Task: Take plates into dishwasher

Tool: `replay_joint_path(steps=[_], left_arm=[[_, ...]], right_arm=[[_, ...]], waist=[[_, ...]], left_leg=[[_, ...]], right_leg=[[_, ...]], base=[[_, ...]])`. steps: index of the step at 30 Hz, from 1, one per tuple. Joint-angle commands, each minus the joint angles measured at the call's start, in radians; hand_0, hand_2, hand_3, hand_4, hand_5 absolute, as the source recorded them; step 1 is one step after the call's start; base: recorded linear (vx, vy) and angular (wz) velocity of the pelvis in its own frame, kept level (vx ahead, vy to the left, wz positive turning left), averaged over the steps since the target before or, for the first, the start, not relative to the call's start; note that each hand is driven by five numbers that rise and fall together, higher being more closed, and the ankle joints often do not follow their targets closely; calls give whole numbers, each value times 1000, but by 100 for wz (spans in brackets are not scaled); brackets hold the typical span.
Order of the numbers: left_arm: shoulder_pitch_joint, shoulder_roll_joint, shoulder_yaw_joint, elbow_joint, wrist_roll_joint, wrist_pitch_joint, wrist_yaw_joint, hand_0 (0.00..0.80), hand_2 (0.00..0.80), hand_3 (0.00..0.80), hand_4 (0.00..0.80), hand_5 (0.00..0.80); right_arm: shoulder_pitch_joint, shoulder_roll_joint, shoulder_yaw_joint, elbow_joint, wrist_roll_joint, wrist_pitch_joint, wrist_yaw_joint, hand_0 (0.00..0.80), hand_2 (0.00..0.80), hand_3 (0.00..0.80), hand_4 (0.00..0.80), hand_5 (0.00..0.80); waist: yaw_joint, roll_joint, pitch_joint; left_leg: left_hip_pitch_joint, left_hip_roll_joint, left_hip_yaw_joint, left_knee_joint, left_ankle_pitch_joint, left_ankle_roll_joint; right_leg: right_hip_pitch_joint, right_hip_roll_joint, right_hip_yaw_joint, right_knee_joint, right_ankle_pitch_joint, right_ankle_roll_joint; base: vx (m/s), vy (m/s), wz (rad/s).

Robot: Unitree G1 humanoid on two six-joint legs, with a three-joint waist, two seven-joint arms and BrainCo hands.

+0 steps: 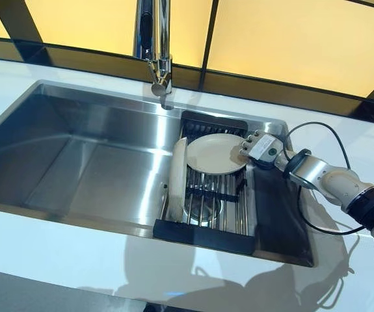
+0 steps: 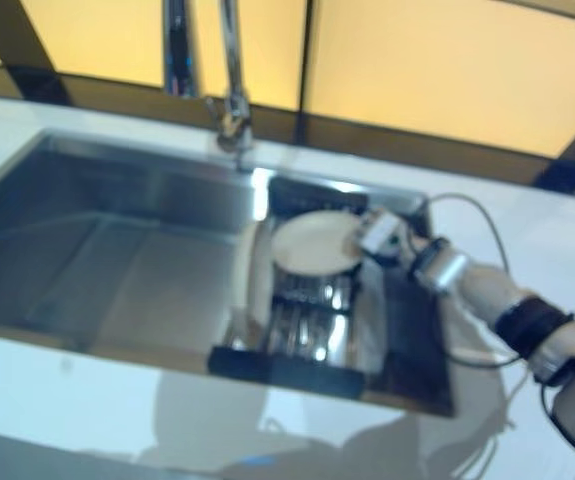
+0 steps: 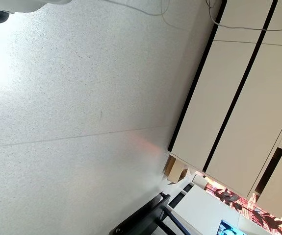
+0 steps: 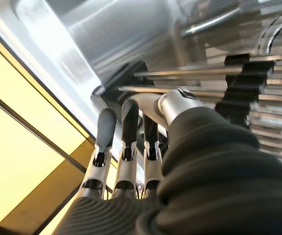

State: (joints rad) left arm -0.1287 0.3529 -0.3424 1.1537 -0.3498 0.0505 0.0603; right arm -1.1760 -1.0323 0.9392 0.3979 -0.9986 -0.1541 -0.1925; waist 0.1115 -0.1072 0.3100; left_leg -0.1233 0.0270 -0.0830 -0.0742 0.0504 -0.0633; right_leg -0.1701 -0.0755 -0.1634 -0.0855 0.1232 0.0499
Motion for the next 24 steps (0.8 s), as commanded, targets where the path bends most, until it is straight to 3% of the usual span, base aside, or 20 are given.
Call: replay_joint_path(steps=[1, 24], left_arm=[[-15, -11, -14, 8, -13, -14, 7, 0, 0, 0, 0, 0], [-1, -11, -6, 17, 28, -6, 17, 0, 0, 0, 0, 0]], right_arm=[[-49, -29, 5, 30, 61, 24, 11, 800, 800, 800, 800, 800], [-38, -49, -53, 44, 139, 59, 7, 800, 800, 800, 800, 800]], waist=[[12, -17, 8], [-2, -40, -46]], left_leg=[[-52, -40, 21, -13, 11, 44], [-5, -37, 25, -13, -7, 50]], right_leg=[[14, -22, -23, -2, 1, 74], [56, -16, -7, -2, -7, 73]], base=[[0, 0, 0], [0, 0, 0]])
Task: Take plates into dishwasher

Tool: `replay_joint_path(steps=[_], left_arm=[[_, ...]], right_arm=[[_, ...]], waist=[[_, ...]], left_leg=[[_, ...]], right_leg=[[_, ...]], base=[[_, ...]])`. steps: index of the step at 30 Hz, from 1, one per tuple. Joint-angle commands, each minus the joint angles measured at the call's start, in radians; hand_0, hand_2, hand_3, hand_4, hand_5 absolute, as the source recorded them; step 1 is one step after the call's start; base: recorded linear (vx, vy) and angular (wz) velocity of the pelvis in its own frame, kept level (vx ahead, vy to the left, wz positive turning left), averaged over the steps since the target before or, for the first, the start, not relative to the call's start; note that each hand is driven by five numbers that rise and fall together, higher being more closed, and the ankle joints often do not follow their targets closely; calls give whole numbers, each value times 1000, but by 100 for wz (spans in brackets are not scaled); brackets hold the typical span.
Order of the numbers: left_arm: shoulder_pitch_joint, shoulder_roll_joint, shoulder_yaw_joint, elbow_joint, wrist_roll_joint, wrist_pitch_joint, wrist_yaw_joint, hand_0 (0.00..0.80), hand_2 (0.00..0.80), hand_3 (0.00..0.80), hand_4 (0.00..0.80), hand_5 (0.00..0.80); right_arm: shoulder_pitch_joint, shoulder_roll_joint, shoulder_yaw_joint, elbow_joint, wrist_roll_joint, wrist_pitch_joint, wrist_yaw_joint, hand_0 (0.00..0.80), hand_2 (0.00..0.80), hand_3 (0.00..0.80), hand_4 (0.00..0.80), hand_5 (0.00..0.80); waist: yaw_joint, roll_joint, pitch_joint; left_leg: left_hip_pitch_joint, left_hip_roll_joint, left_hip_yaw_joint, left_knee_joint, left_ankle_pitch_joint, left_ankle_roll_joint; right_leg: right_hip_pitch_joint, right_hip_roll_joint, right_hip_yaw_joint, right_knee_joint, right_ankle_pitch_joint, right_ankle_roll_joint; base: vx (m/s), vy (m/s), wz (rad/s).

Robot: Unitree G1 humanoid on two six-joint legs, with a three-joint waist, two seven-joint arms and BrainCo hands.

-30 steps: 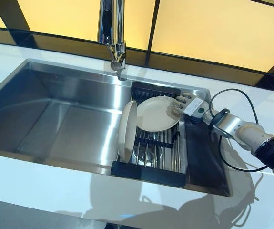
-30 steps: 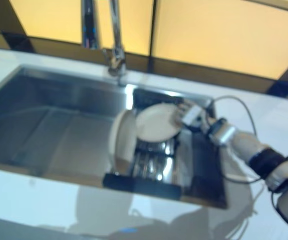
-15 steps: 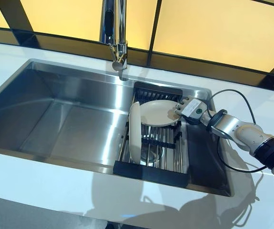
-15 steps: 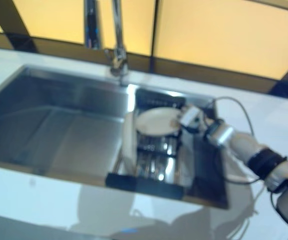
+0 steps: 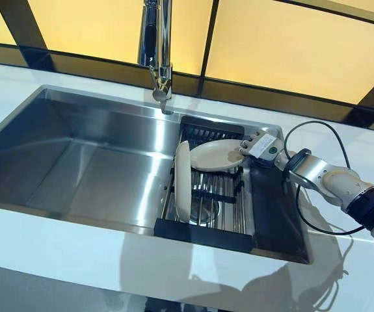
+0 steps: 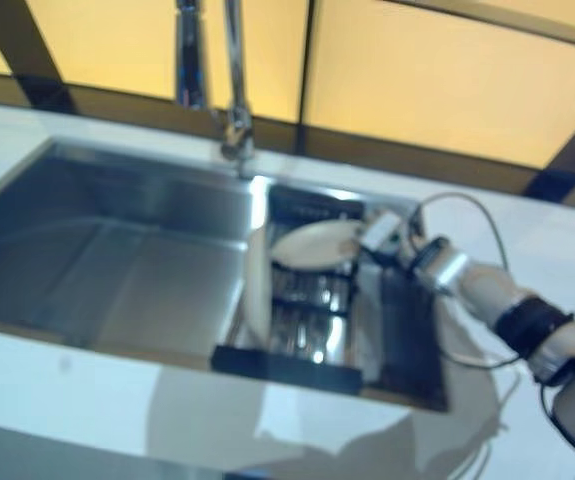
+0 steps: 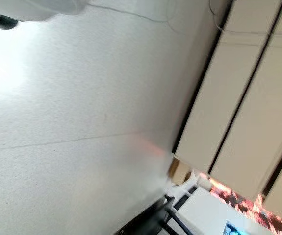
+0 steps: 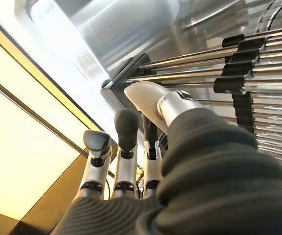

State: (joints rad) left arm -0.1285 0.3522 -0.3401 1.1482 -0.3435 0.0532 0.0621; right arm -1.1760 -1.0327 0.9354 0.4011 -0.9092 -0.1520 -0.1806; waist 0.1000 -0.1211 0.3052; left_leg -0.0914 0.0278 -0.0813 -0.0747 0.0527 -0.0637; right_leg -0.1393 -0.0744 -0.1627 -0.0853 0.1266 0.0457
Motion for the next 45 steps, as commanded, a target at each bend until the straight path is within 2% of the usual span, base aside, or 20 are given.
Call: replay_joint_path(steps=[1, 10, 23, 45], left_arm=[[-1, -10, -7, 24, 26, -6, 15, 0, 0, 0, 0, 0], [21, -5, 11, 32, 57, 7, 16, 0, 0, 0, 0, 0], [43, 4, 22, 46, 84, 5, 6, 0, 0, 0, 0, 0], [63, 8, 35, 60, 92, 3, 4, 0, 0, 0, 0, 0]], right_arm=[[-43, -54, -45, 42, 61, 59, -10, 800, 800, 800, 800, 800], [-72, -94, -60, 61, 103, 52, -37, 800, 800, 800, 800, 800], [-102, -124, -55, 72, 156, 39, -59, 800, 800, 800, 800, 800], [-154, -139, -25, 93, 286, 31, -7, 800, 800, 800, 800, 800]], waist=[[9, -29, -47], [5, -58, -99], [7, -82, -144], [9, -102, -180]], left_leg=[[-34, -38, 24, -13, -11, 50], [5, -36, 24, -13, -25, 54], [40, -35, 19, -13, -39, 57], [71, -35, 20, -13, -50, 63]], right_leg=[[28, -16, -7, -2, -11, 77], [66, -8, 3, -2, -19, 78], [99, -1, 6, -2, -25, 82], [123, -1, 6, -2, -22, 88]], base=[[0, 0, 0], [27, 0, -1], [20, 2, -2], [1, 0, 0]])
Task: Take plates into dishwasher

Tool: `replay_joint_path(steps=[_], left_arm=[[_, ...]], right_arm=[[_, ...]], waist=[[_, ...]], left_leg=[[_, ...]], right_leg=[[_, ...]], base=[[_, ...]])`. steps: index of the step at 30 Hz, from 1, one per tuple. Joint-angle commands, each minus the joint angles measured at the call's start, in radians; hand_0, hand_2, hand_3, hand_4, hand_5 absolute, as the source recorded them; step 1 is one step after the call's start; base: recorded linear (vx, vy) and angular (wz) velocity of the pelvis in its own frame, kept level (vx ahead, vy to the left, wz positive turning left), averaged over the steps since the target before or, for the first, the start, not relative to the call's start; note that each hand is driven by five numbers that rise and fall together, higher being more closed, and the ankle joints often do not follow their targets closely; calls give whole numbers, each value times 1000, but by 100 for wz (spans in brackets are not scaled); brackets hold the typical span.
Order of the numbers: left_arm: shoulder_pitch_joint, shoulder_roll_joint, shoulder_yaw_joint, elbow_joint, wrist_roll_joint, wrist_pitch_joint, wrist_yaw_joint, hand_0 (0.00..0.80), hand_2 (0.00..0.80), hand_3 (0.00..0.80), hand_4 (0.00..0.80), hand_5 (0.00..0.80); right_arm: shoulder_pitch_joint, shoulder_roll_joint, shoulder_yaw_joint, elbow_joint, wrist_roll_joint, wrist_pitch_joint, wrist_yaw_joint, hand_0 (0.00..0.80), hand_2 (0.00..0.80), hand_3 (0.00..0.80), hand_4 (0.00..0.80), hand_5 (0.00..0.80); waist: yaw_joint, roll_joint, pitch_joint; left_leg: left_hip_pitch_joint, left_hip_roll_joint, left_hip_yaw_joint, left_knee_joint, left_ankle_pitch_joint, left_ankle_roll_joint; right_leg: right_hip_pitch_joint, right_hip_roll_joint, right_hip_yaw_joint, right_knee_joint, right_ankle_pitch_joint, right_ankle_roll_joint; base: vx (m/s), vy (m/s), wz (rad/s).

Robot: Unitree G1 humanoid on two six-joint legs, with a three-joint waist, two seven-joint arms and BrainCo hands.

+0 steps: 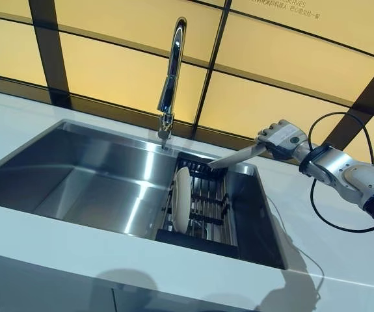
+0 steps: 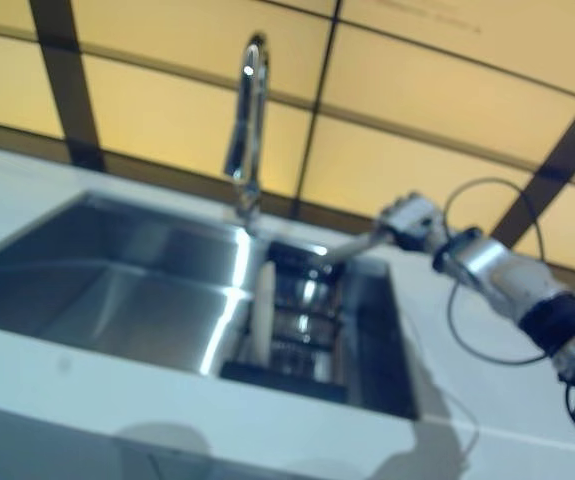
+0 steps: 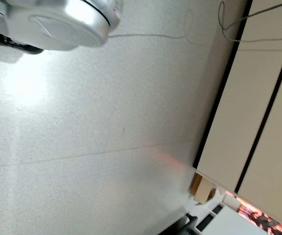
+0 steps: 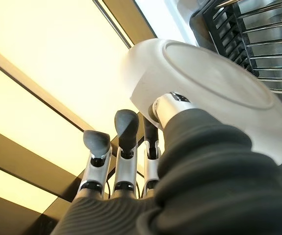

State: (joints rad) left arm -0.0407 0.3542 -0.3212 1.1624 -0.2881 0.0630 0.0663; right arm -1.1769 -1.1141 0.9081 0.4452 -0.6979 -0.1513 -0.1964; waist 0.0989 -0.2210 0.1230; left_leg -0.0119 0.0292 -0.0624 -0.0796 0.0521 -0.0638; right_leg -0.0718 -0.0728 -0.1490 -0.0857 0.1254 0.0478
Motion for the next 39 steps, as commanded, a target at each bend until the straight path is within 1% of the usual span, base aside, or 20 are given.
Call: replay_joint_path(steps=[1, 4, 7, 9, 10, 12, 19, 22, 25, 26, 27, 28, 31, 35, 39], left_arm=[[-22, 6, 19, 47, 39, -9, -1, 0, 0, 0, 0, 0], [-17, 8, 27, 49, 45, -11, -6, 0, 0, 0, 0, 0], [-15, 7, 31, 52, 48, -14, -11, 0, 0, 0, 0, 0], [-15, 7, 31, 52, 48, -14, -11, 0, 0, 0, 0, 0], [-10, 8, 34, 53, 57, -17, -18, 0, 0, 0, 0, 0], [-6, 8, 35, 54, 61, -20, -20, 0, 0, 0, 0, 0], [-4, 5, 39, 60, 67, -22, -25, 0, 0, 0, 0, 0], [-2, 3, 45, 62, 70, -22, -29, 0, 0, 0, 0, 0], [3, 3, 50, 65, 75, -27, -36, 0, 0, 0, 0, 0], [4, 4, 54, 68, 79, -32, -40, 0, 0, 0, 0, 0], [4, 5, 54, 68, 79, -32, -40, 0, 0, 0, 0, 0], [4, 4, 58, 71, 83, -32, -43, 0, 0, 0, 0, 0], [4, 5, 60, 73, 85, -35, -46, 0, 0, 0, 0, 0], [3, 4, 68, 83, 92, -42, -49, 0, 0, 0, 0, 0], [3, 2, 73, 87, 97, -44, -52, 0, 0, 0, 0, 0]], right_arm=[[-146, -59, -3, 48, 91, 31, 18, 800, 800, 800, 800, 800], [-127, -72, -15, 48, 183, 37, 53, 800, 800, 800, 800, 800], [-109, -77, -30, 56, 235, 31, 81, 800, 800, 800, 800, 800], [-107, -78, -32, 56, 237, 31, 82, 800, 800, 800, 800, 800], [-82, -84, -51, 83, 302, 22, 126, 800, 800, 800, 800, 800], [-76, -88, -52, 103, 339, 18, 148, 800, 800, 800, 800, 800], [-59, -99, -65, 152, 419, 11, 218, 800, 800, 800, 800, 800], [-35, -106, -87, 162, 466, 15, 289, 800, 800, 800, 800, 800], [-11, -109, -106, 169, 543, 28, 345, 800, 800, 800, 800, 800], [2, -108, -123, 178, 577, 36, 383, 800, 800, 800, 800, 800], [3, -108, -125, 178, 577, 36, 383, 800, 800, 800, 800, 800], [18, -106, -140, 187, 619, 48, 411, 800, 800, 800, 800, 800], [34, -103, -161, 197, 664, 58, 440, 800, 800, 800, 800, 800], [90, -81, -243, 225, 765, 97, 524, 800, 800, 800, 800, 800], [119, -75, -285, 248, 811, 104, 560, 800, 800, 800, 800, 800]], waist=[[10, -3, 1], [5, -5, -5], [-1, -5, -7], [0, -5, -7], [-8, -5, -10], [-11, -5, -12], [-24, -3, -18], [-32, 0, -20], [-36, 0, -20], [-39, 1, -20], [-39, 0, -20], [-41, 0, -21], [-43, 1, -20], [-48, 1, -19], [-52, 2, -21]], left_leg=[[-7, -36, 1, -8, -50, 64], [1, -36, 6, -8, -53, 65], [6, -36, 12, -8, -55, 66], [6, -36, 13, -8, -55, 66], [17, -36, 22, -8, -60, 69], [24, -37, 27, -8, -63, 70], [41, -37, 49, -8, -68, 76], [49, -39, 58, -8, -71, 78], [54, -40, 66, -8, -72, 81], [57, -39, 70, -8, -73, 82], [57, -39, 70, -8, -73, 82], [58, -39, 73, -8, -73, 82], [61, -39, 76, -8, -74, 84], [68, -38, 86, -8, -77, 87], [73, -36, 95, -8, -80, 89]], right_leg=[[57, -3, -7, -2, -21, 86], [61, -3, -2, -2, -19, 88], [62, -3, 4, -2, -16, 88], [62, -3, 4, -2, -16, 88], [65, -5, 11, -2, -10, 91], [67, -5, 16, -2, -7, 92], [70, -8, 32, -2, 4, 96], [70, -9, 39, 0, 10, 98], [70, -10, 43, 3, 14, 100], [69, -11, 45, 5, 16, 101], [69, -11, 45, 5, 16, 101], [68, -12, 47, 6, 17, 101], [66, -12, 48, 8, 20, 102], [61, -13, 53, 13, 24, 102], [61, -14, 55, 14, 27, 103]], base=[[0, 0, 0], [0, 0, 0], [0, 0, 0], [-4, 19, -4], [-6, 30, -7], [-5, 34, -11], [-11, 25, -11], [-9, 32, -21], [-6, 25, -7], [-5, 20, -17], [-3, 18, -16], [-1, 8, -8], [-1, 7, -3], [-1, 4, -1], [-4, 15, -8]])
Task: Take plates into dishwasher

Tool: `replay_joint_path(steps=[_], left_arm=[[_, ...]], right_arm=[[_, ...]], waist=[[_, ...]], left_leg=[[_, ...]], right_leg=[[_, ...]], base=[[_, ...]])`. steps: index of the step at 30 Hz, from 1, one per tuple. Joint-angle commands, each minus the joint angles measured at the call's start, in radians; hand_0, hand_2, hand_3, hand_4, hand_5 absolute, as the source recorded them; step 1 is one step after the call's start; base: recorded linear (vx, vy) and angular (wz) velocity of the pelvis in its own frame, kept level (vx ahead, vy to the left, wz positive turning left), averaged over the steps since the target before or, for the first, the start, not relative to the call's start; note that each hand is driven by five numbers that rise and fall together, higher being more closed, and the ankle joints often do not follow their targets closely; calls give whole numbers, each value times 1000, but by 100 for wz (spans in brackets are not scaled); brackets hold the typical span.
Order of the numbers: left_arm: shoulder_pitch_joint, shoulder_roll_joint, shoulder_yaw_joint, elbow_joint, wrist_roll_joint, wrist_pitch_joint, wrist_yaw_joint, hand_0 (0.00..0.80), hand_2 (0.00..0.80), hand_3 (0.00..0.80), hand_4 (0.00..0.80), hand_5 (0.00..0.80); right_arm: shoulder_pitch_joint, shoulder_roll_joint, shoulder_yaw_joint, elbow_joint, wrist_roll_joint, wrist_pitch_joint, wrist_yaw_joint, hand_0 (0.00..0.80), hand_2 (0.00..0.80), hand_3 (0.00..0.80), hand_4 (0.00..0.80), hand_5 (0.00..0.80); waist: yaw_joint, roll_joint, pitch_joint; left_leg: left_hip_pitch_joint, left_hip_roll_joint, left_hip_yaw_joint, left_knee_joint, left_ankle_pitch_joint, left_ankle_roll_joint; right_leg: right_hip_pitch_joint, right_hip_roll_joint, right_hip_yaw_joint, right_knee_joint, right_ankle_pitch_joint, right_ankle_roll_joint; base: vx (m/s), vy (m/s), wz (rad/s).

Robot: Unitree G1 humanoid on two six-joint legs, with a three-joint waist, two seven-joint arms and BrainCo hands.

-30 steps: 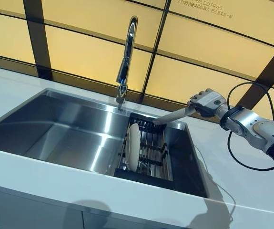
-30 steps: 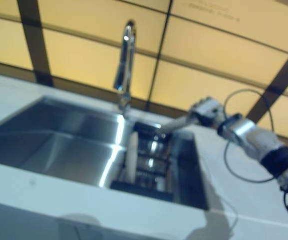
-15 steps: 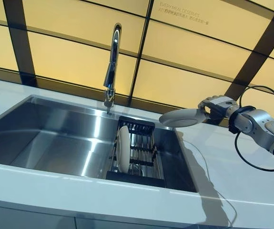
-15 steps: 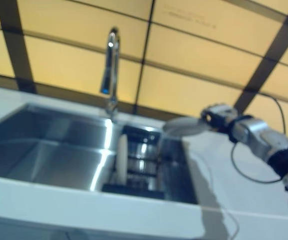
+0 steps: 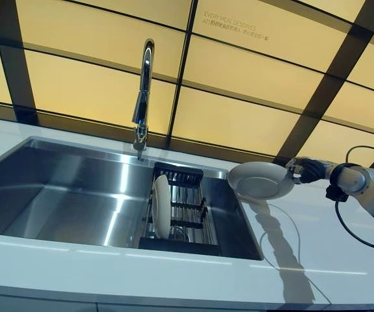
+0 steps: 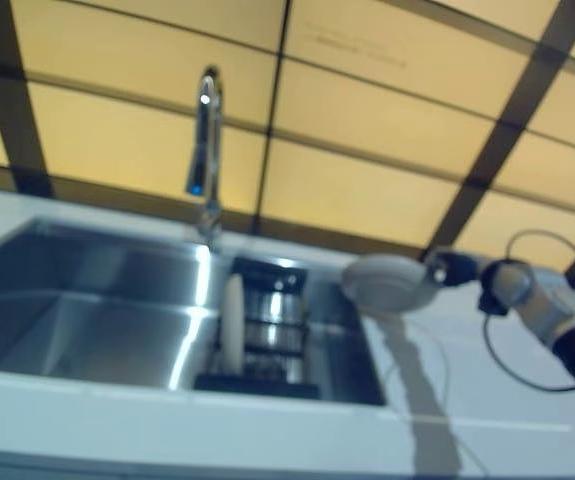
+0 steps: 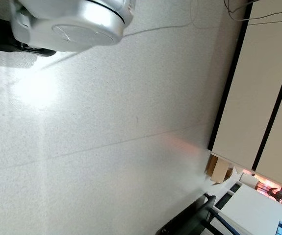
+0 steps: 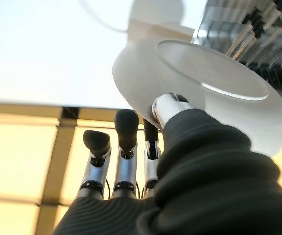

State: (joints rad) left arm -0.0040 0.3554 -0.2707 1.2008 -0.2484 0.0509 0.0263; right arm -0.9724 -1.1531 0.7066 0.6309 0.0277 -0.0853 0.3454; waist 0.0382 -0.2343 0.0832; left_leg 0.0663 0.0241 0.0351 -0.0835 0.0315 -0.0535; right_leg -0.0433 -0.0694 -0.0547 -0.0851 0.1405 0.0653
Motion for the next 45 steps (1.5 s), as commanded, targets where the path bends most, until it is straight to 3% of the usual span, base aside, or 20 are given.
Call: replay_joint_path(steps=[1, 31, 38, 43, 45], left_arm=[[-36, 0, 22, 51, 58, -32, -12, 0, 0, 0, 0, 0], [-25, 18, 25, 73, 43, -45, -26, 0, 0, 0, 0, 0], [-37, 14, 51, 84, 10, -34, -12, 0, 0, 0, 0, 0], [-45, 17, 52, 84, 32, -30, -4, 0, 0, 0, 0, 0], [-52, 32, 58, 86, 30, -22, 1, 0, 0, 0, 0, 0]], right_arm=[[-75, -31, -103, 73, 105, 50, 34, 800, 800, 800, 800, 800], [28, -236, -298, 240, 216, 121, 51, 800, 800, 800, 800, 800], [107, -261, -367, 234, 237, 134, 65, 800, 800, 800, 800, 800], [157, -264, -410, 236, 234, 130, 70, 800, 800, 800, 800, 800], [189, -250, -445, 223, 224, 136, 68, 800, 800, 800, 800, 800]], waist=[[6, 15, 18], [-58, 7, 4], [-81, 9, 4], [-95, 23, 10], [-87, 30, 16]], left_leg=[[-3, -31, 1, -4, -61, 79], [31, -30, 52, -4, -74, 98], [33, -36, 56, -4, -74, 98], [43, -30, 73, -4, -72, 93], [40, -22, 110, -4, -65, 92]], right_leg=[[32, -17, -37, 15, 13, 85], [-3, -7, 19, 61, 28, 96], [-39, -17, 37, 85, 68, 110], [-70, -29, 19, 103, 92, 116], [-79, -42, -48, 158, 92, 117]], base=[[-4, 19, -17], [6, 22, -10], [-30, 47, -16], [-28, 22, -17], [-147, -2, -39]])
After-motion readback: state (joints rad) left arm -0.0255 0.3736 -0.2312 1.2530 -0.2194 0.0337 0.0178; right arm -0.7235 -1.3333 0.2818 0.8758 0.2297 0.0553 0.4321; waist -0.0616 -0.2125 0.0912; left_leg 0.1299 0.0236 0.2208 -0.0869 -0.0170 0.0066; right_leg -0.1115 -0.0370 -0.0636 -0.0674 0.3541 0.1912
